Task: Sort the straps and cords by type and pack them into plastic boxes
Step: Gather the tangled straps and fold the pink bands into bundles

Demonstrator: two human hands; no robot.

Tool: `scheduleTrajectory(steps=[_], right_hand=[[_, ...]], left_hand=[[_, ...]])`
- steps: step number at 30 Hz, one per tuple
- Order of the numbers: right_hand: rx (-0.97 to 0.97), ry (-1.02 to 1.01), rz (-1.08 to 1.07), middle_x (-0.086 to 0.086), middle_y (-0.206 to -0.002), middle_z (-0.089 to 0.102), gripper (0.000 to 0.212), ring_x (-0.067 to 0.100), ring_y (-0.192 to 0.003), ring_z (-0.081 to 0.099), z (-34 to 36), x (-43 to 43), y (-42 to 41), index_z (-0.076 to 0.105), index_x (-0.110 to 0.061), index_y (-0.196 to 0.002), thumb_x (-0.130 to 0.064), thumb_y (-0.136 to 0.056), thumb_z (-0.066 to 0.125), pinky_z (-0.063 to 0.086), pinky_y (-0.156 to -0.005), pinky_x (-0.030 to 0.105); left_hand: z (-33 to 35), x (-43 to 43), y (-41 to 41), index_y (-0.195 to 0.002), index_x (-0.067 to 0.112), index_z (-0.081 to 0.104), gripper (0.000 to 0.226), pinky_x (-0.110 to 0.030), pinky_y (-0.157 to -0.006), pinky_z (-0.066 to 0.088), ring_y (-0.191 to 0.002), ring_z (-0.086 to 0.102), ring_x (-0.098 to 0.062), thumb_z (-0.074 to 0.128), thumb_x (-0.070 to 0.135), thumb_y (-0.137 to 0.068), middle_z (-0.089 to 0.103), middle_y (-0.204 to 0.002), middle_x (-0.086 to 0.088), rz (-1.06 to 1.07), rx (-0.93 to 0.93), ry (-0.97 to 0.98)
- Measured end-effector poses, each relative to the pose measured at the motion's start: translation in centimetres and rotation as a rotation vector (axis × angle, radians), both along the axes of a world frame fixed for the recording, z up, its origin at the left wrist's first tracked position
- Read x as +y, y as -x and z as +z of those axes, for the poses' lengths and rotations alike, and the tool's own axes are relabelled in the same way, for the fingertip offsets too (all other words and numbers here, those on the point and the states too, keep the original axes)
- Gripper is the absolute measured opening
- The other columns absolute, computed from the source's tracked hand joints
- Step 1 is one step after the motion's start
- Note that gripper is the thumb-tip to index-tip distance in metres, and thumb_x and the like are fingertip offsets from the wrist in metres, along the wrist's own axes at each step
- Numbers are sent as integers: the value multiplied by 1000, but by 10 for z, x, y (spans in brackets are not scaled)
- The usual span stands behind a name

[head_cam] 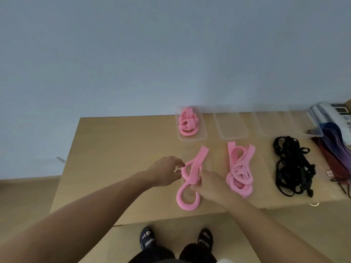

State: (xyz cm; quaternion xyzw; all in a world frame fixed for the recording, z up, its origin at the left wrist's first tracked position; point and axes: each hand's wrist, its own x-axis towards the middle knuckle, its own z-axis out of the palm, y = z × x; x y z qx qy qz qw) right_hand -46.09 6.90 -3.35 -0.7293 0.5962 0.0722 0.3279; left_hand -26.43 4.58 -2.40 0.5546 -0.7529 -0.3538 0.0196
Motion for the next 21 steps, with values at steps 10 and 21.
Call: scheduleTrajectory(steps=[10, 21], right_hand=[[-236, -153, -227, -7, -58, 62, 11, 5, -47, 59, 4, -4, 7, 63, -19, -76, -25, -82, 71, 47, -46, 22], [-545, -162, -423, 3, -40, 46, 24, 15, -33, 32, 121, -59, 38, 59, -10, -56, -8, -78, 68, 27, -40, 21]], left_hand=[[19, 14, 8, -138, 27, 52, 62, -21, -85, 41, -116, 55, -12, 52, 2, -82, 55, -136, 6, -41, -44, -19], [93, -18, 34, -148, 29, 39, 65, -33, -102, 44, -128, 46, -9, 66, 31, -89, 48, -147, 10, -96, 180, 387]])
